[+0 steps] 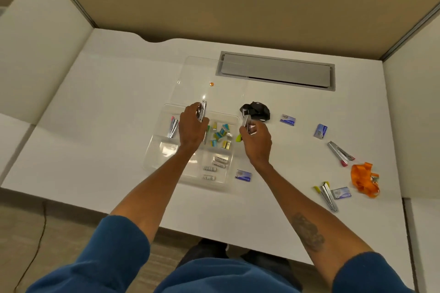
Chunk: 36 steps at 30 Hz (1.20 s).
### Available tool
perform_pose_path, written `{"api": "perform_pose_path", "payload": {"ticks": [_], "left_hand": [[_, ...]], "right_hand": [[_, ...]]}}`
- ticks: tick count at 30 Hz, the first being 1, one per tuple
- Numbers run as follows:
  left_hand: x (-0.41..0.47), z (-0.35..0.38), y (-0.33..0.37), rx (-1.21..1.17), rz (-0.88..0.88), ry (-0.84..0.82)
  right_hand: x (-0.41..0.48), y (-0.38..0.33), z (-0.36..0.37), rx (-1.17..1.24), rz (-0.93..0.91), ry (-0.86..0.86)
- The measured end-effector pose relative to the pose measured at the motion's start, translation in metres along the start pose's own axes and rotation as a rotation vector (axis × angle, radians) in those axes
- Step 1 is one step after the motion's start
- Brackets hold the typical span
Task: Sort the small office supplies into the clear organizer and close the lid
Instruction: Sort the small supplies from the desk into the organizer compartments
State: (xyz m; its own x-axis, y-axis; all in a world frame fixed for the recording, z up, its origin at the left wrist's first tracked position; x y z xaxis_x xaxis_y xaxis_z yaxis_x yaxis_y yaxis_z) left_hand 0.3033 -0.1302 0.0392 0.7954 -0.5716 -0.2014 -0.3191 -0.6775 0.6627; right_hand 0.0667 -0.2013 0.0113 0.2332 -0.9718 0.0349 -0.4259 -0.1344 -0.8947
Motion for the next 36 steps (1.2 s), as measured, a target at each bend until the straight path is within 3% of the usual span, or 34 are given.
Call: {"api": "perform_pose_path", "payload": {"ticks": [7, 11, 15, 22, 26, 36], "left_hand": [[0.031, -0.051, -0.060, -0.012, -0.129, 0.017], [0.047, -0.040, -0.082, -0.154, -0.283, -0.215], [0.050, -0.025, -0.087, -0.109, -0.281, -0.358], [0.055, -0.018, -0.093, 0.219, -0.179, -0.327], [0.055, -0.017, -0.091, 0.293, -0.143, -0.261], [0.075, -0.065, -0.091, 0.126, -0.087, -0.033]], "right_hand": [[0.006, -0.031, 0.066, 0.123, 0.005, -0.019], [0.006, -0.036, 0.090, 0.163, 0.040, -0.021], [0.008, -0.040, 0.104, 0.163, 0.051, -0.035], [0.011, -0.038, 0.109, 0.126, 0.054, -0.032], [0.014, -0.042, 0.116, 0.088, 0.030, -0.067], [0.022, -0.077, 0.179, -0.003, -0.037, -0.232]]}}
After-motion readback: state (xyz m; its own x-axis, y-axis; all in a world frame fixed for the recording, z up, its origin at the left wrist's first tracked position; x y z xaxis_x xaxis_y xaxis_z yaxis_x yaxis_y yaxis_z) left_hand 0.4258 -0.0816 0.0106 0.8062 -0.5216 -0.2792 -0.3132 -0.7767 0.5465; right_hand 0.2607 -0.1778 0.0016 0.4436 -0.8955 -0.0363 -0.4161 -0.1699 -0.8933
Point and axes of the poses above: each hand's wrist, its own x-axis towards the middle knuckle, its own z-axis out of the palm, y = z × x, the point moved 9 cm from there along x, towards the middle knuckle, and after that the axes turned 15 degrees about -z, right-handed, at the moved point
